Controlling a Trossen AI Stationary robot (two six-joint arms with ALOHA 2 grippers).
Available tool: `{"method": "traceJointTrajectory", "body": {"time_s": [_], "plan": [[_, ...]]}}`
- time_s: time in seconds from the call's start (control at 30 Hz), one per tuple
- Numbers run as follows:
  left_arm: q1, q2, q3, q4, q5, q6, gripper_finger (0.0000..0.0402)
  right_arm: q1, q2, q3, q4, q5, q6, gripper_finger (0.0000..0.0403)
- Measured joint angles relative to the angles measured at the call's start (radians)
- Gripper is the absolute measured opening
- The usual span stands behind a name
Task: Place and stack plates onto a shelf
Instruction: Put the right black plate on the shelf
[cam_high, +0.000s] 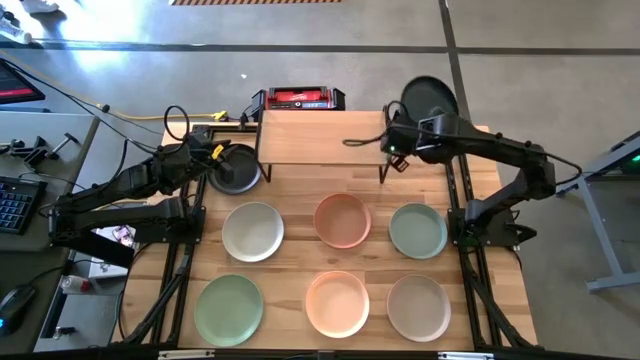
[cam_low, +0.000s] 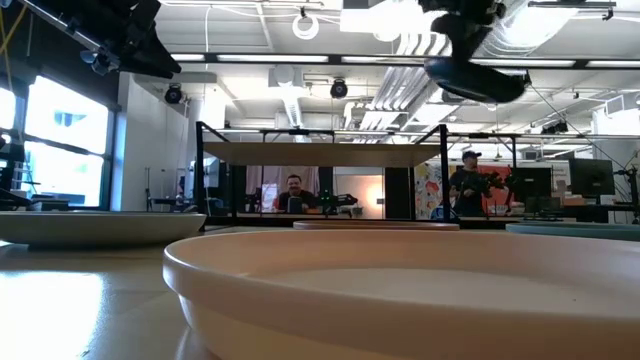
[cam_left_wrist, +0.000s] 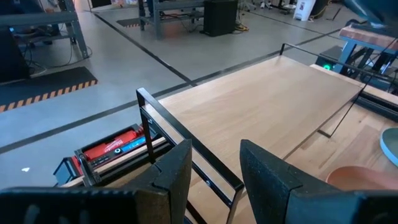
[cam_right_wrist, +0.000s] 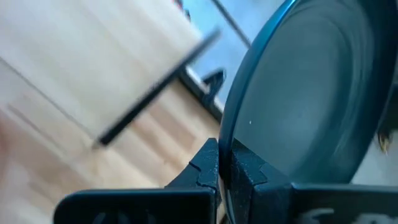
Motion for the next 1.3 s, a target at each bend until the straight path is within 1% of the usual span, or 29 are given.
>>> {"method": "traceJointTrajectory", "body": {"time_s": [0.2,0.37,0.47,0.63,0.73,0.87,1.03,1.13,1.3], "plan": [[0.000,0.000,0.000,0.000,0.000,0.000,0.0126,-0.027,0.000,0.031,0.237,-0.005,-0.276,0.0000],[0.000,0.000,0.000,0.000,0.000,0.000,0.0126,-0.028,0.006,0.032,0.413,-0.096,-0.518,0.0000],[0.000,0.000,0.000,-0.001,0.000,0.000,0.0126,-0.027,0.019,0.032,0.471,-0.148,-0.630,0.0000],[0.000,0.000,0.000,-0.001,0.000,0.000,0.0126,-0.027,0.059,0.032,0.491,-0.238,-0.761,0.0000],[0.000,0.000,0.000,-0.002,0.000,-0.001,0.0126,-0.027,0.093,0.032,0.489,-0.305,-0.810,0.0000],[0.000,0.000,0.000,-0.002,0.000,-0.001,0.0126,-0.023,0.144,0.032,0.488,-0.368,-0.826,0.0000],[0.000,0.000,0.000,-0.002,0.000,-0.001,0.0126,-0.017,0.203,0.032,0.449,-0.375,-0.833,0.0000],[0.000,0.000,0.000,-0.002,0.000,-0.001,0.0126,-0.017,0.235,0.032,0.421,-0.398,-0.831,0.0000],[0.000,0.000,0.000,-0.002,0.000,0.000,0.0126,-0.017,0.276,0.032,0.359,-0.402,-0.808,0.0000]]}}
